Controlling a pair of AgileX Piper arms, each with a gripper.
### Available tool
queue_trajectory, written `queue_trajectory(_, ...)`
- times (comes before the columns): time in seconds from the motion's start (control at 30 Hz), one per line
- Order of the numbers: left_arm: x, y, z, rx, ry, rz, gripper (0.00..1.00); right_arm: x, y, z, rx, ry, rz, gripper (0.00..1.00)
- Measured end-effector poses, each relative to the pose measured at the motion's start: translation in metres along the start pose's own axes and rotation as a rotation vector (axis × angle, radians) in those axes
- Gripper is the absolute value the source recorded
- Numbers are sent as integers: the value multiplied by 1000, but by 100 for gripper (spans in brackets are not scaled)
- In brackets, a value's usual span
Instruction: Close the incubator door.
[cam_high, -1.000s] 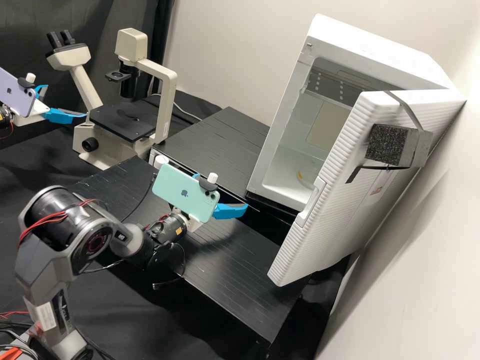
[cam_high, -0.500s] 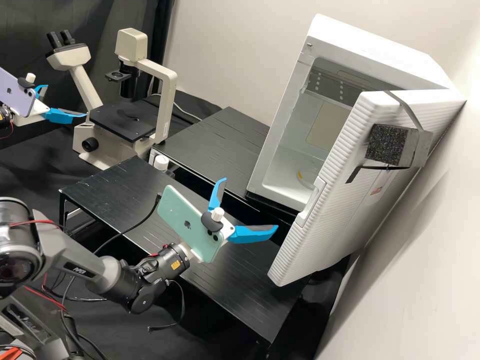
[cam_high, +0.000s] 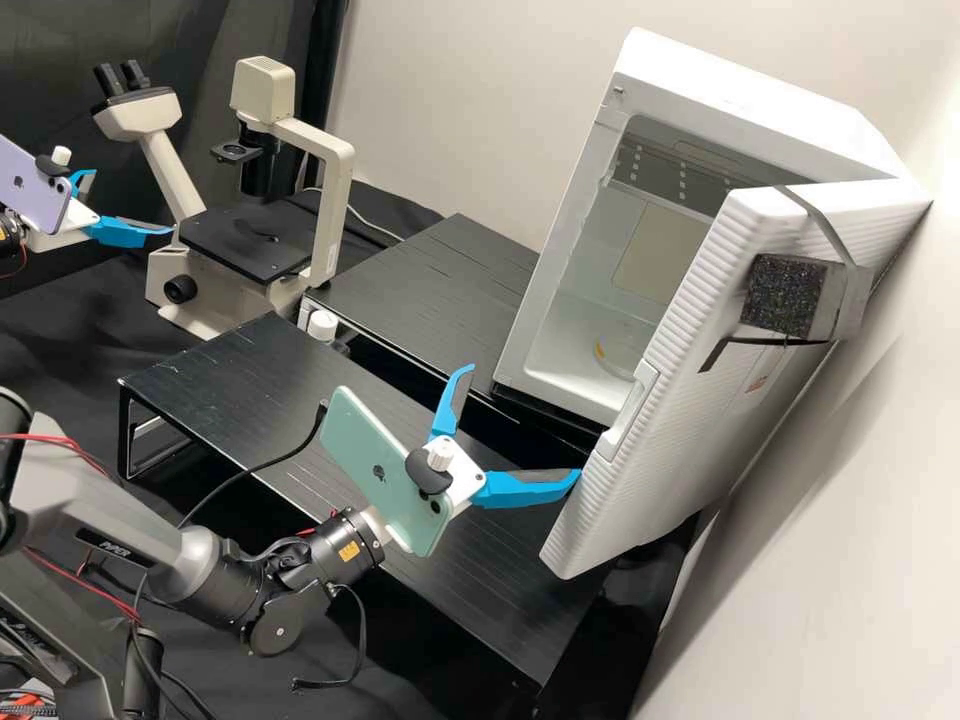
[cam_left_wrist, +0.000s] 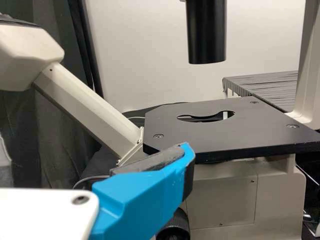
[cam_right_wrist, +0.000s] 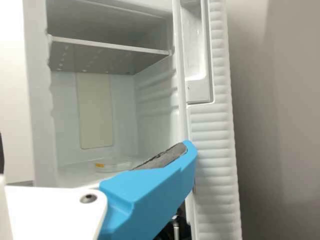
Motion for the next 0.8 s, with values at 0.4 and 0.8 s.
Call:
queue_trajectory(0.4, 0, 0, 0, 0, 0, 0, 100, 1, 25, 20, -32, -79, 88, 100)
queue_trajectory(0.8, 0, 0, 0, 0, 0, 0, 100, -1, 33, 23, -52, -95, 116, 100)
